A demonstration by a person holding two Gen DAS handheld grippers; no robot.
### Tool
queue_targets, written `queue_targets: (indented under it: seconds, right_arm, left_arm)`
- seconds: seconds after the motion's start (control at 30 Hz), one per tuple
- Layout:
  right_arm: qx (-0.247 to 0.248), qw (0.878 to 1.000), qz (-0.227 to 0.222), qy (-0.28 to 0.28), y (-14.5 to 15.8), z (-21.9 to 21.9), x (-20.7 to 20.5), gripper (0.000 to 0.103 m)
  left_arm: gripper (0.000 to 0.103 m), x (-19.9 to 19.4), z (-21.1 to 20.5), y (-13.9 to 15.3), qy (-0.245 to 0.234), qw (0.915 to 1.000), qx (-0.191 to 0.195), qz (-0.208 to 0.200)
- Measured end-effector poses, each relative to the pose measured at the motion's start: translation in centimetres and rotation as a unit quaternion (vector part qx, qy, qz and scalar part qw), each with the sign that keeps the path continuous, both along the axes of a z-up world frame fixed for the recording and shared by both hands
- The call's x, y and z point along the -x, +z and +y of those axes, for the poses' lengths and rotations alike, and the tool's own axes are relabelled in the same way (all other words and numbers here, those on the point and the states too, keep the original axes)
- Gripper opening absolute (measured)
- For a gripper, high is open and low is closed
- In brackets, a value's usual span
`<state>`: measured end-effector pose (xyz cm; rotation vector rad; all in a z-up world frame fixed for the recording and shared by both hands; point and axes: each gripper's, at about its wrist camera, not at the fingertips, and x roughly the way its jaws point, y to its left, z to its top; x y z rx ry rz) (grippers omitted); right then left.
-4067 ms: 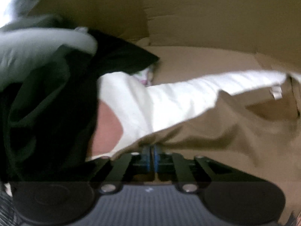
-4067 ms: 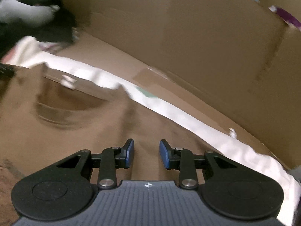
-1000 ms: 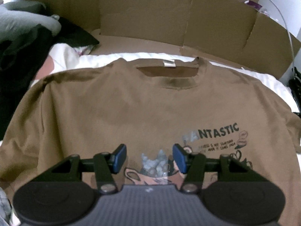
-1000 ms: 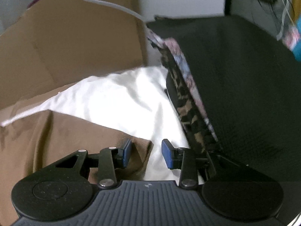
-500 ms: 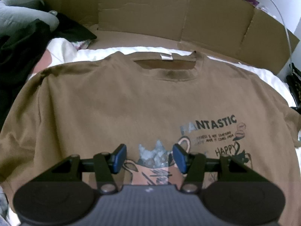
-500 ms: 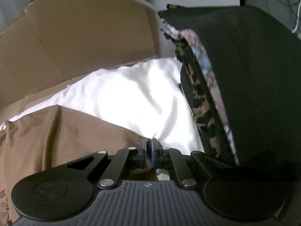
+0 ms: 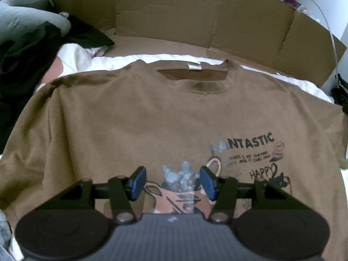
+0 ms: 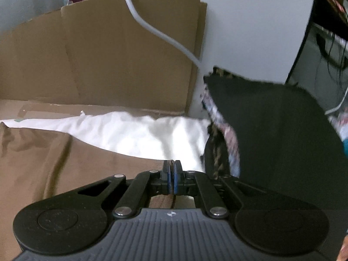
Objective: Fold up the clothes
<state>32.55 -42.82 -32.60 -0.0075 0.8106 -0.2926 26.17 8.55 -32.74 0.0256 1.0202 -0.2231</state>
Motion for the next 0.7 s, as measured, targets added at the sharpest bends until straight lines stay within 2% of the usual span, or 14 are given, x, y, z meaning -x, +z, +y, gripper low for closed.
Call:
queue_targets:
  seconds: [0.27,0.43,0.6,0.67,0.7]
  right_arm:
    - [0.069,0.997,0.018,0.022,-0.4,0.3,-2.2,0.0]
    - [0.12,0.991,0.039,0.038,-1.6,1.0,-3.6,0.001]
    - [0.108,0.992,0.037,0.047,-1.7,0.8,-4.0,0.004]
    - [0.093,0.994,0.022,0.056,-0.9,0.9,-3.2,0.02]
    - [0.09,0.994,0.016,0.065,-0.4,1.0,-2.7,0.023]
  left_arm:
    - [0.058,-0.3,0.0,-0.6,0.0,1.0,-0.004,0.006]
    - [0.058,-0.4,0.2,-1.1,0.001,0.9999,-0.006,0.013]
    - [0.058,-0.3,0.2,-1.2,0.002,0.9999,-0.006,0.014]
    - [0.058,-0.3,0.2,-1.1,0.002,0.9999,-0.003,0.013]
    - [0.058,-0.2,0.2,-1.0,0.003,0.9999,-0.003,0.012]
